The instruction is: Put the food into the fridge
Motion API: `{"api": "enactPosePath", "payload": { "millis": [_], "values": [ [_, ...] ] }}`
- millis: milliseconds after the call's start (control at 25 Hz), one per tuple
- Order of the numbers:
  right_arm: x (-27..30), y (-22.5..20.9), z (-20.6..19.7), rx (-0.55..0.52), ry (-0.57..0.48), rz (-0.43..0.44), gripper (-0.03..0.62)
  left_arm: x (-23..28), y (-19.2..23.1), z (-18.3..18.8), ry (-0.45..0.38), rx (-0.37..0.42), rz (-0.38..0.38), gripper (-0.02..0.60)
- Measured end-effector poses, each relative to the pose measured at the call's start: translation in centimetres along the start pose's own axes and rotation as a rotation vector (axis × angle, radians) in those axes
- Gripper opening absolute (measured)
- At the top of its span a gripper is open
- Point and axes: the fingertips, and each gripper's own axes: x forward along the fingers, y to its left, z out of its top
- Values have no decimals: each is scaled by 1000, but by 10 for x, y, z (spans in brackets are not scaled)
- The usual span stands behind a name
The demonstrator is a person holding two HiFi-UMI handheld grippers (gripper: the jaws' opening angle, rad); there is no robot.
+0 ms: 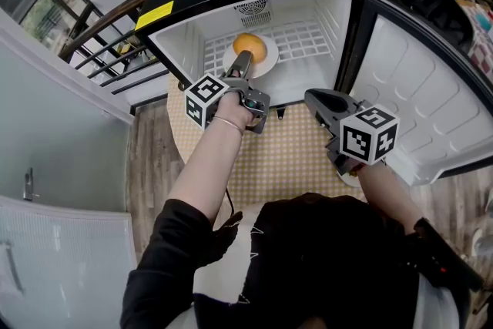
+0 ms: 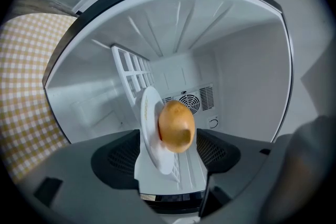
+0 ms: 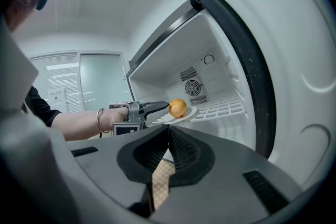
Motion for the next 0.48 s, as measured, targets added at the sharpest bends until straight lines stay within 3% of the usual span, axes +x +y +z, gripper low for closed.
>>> {"api": "enactPosePath", "payload": {
  "millis": [480],
  "values": [
    [0, 13, -9, -12, 31, 29, 17, -14, 1, -1, 10, 23, -16, 327]
  ]
}}
